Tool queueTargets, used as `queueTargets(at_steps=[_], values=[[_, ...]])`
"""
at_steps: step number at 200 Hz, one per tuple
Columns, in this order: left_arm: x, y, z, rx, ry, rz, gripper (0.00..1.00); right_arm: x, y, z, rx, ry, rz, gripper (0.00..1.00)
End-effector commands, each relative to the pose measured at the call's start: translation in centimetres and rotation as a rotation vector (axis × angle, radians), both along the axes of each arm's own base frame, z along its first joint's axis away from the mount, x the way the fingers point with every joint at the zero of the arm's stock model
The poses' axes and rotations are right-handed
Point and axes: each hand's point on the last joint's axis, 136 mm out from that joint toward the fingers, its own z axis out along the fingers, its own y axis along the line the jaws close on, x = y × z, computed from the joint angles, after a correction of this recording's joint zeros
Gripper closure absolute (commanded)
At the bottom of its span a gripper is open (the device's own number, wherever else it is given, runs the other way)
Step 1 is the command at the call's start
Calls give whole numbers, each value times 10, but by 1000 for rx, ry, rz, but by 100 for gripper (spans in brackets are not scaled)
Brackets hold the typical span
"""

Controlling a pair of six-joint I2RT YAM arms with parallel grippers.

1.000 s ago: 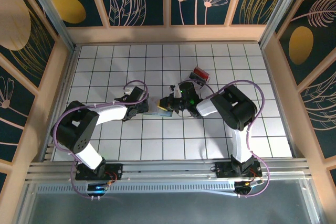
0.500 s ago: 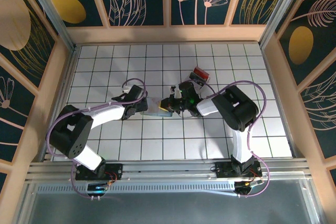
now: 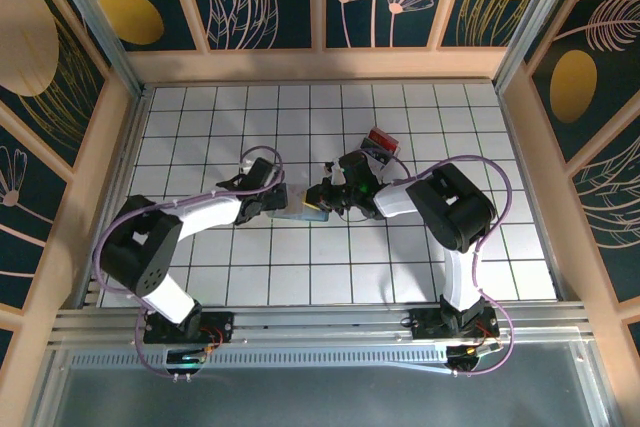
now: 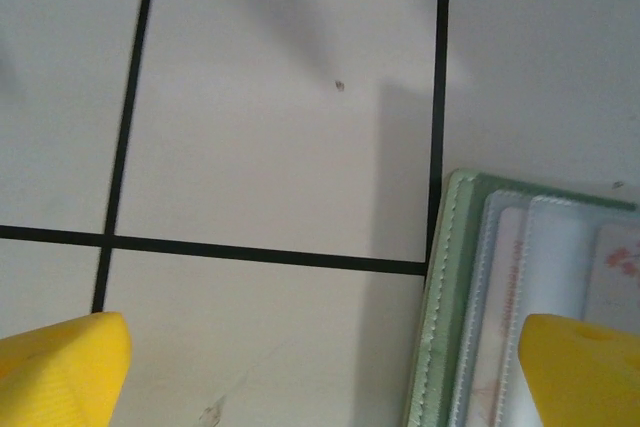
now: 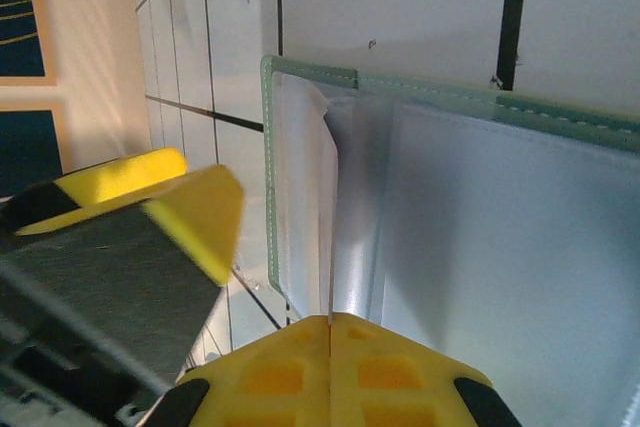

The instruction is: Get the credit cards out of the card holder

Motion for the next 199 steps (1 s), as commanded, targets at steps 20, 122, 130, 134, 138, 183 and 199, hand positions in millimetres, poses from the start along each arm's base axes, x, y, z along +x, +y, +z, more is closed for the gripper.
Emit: queueTargets(at_steps=[20,122,130,134,138,183,199], values=[[-6,-1,-31,62,84,-31,1,7,4,15,5,-44,-2,95],[-20,4,-46,83,136,-28,1,23,22,21,41,-85,-6,76],[-20,5,-47,83,136,-26,1,24,23,18,33,-82,-7,76],[-20,5,-46,81,135,-26,1,25,23,18,29,-82,-9,76],[-21,5,-46,80,135,-25,1,25,24,17,22,-82,-10,76],[-22,7,-44,82,129,-12,1,26,15,13,-24,-88,-32,88],[-23,9,-42,82,127,-6,1,27,10,17,-27,-99,-40,90]])
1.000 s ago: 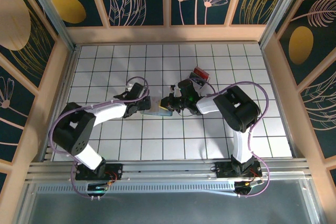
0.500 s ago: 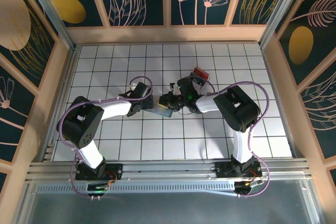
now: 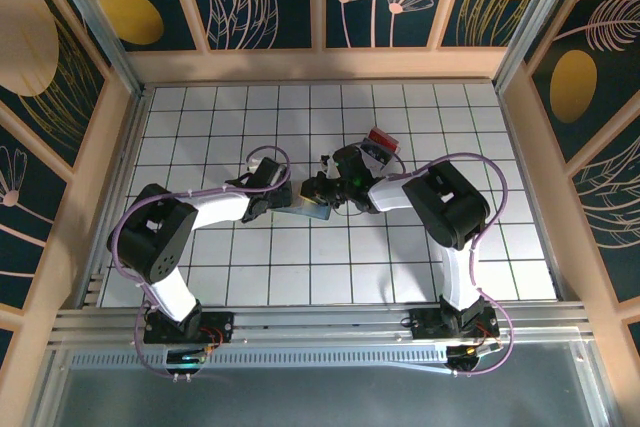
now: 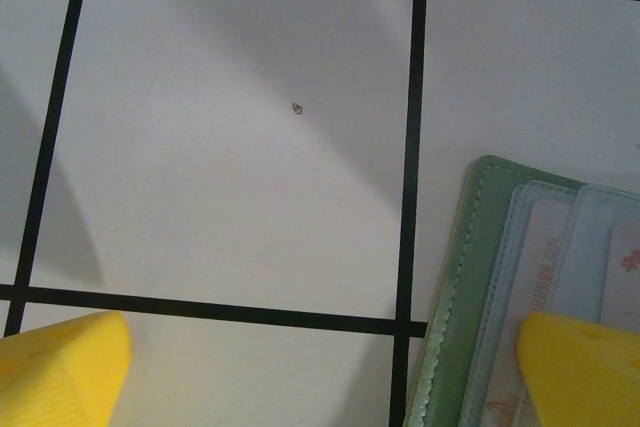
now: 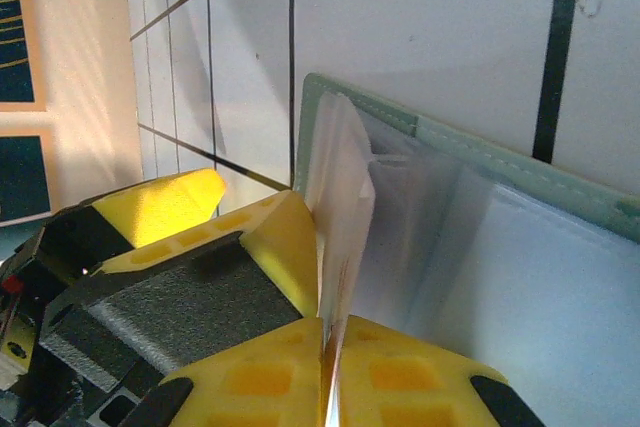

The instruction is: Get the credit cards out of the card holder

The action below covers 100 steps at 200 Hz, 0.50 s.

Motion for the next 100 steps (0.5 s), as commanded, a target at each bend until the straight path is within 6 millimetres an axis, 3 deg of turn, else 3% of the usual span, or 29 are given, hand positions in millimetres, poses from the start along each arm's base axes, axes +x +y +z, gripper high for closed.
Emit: queueTargets(at_steps=[1,48,100], values=[[-38,20,-30,92,144,-11,1,7,-1,15,2,-64,-9,90],[-46,24,-34,72,152,27,1,7,-5,29,26,-87,-4,96],[-47,26,-36,68,152,42,1,5,-15,25,-10,-79,-14,96]])
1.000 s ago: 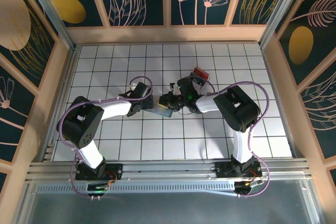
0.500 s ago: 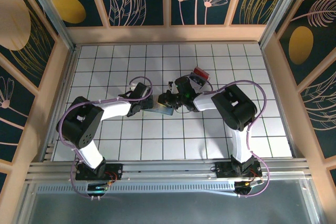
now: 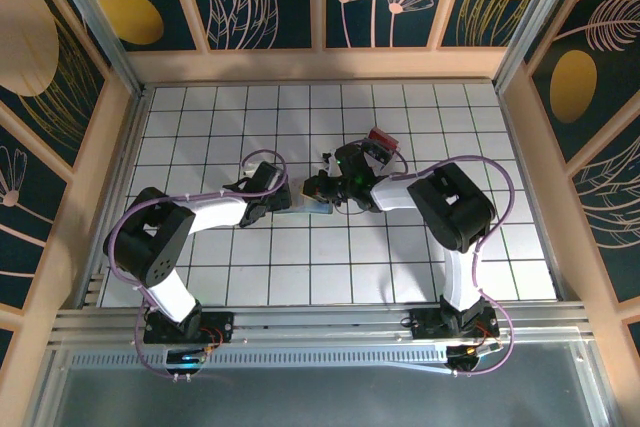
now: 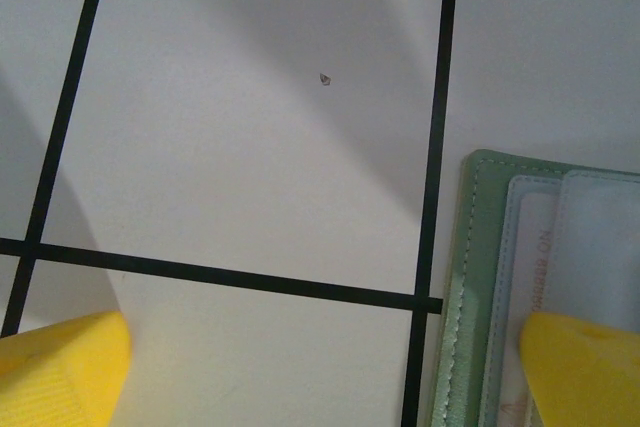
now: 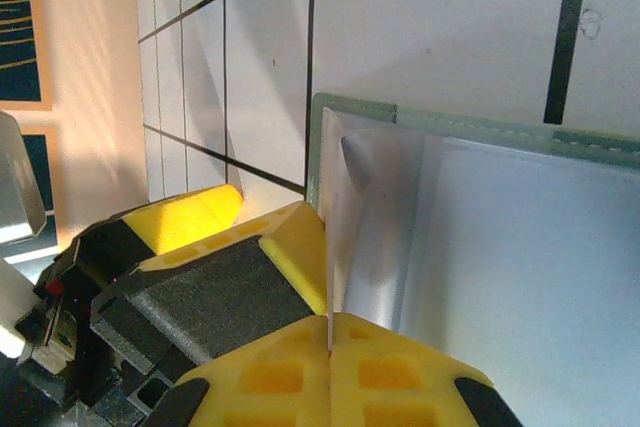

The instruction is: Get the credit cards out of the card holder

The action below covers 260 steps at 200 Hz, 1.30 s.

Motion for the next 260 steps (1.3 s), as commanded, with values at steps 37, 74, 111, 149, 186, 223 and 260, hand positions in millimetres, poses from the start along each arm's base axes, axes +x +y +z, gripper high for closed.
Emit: queueTargets(at_steps=[37,74,111,149,186,223,260], values=[[-36,22,-31,114,157,-15,1,2,-21,13,-37,-55,-34,96],[-35,22,-30,122,153,-18,1,3,-33,15,-112,-83,-43,100],[-33,21,-27,121,141,-19,1,12,-54,19,-251,-143,-54,100],[-27,20,-22,126,128,-21,1,28,-83,41,-391,-250,-68,100],[-19,11,-1,79,80,-28,1,44,-105,71,-520,-381,-50,100],[-11,3,20,31,33,-30,1,70,-140,105,-666,-549,-58,100],[-6,-2,37,-14,-9,-26,1,85,-163,120,-780,-658,-52,100]])
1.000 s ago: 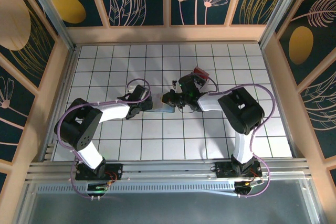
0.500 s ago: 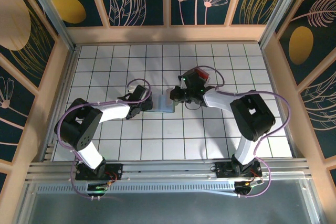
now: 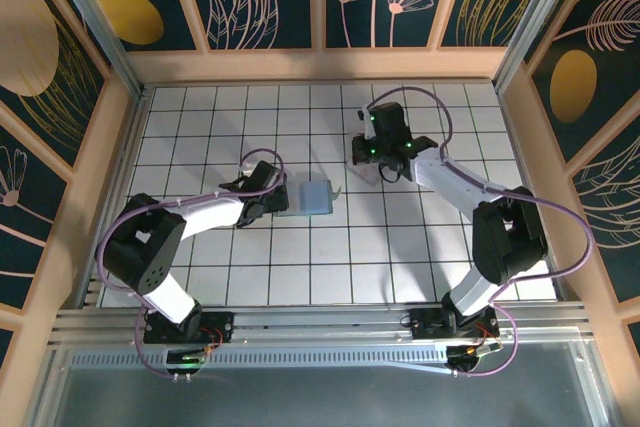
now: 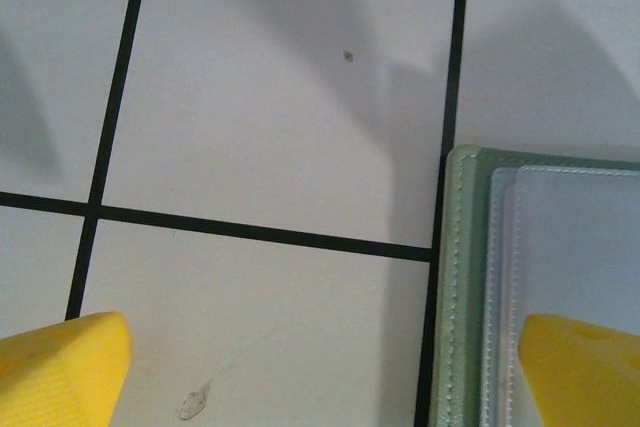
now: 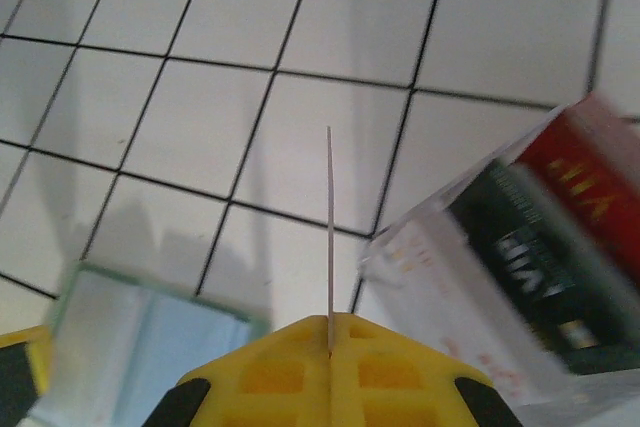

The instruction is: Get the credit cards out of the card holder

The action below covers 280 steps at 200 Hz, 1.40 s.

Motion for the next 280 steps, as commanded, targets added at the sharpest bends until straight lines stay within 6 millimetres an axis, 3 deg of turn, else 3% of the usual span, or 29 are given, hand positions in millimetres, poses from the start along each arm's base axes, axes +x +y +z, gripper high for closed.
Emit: queueTargets(at_steps=[1,33,87,191,280], values=[[4,-7,22,-36,-35,-15,1,9,-23,17,-149,-93,17,100],[5,-8,42,-80,-92,-6,1,17,-37,10,-211,-103,40,100],[4,-4,60,-105,-146,9,1,16,-28,-10,-257,-83,156,100],[3,1,57,-82,-140,23,1,5,-32,-51,-309,9,205,100],[2,4,56,-68,-137,28,1,-5,-29,-72,-318,88,257,100]])
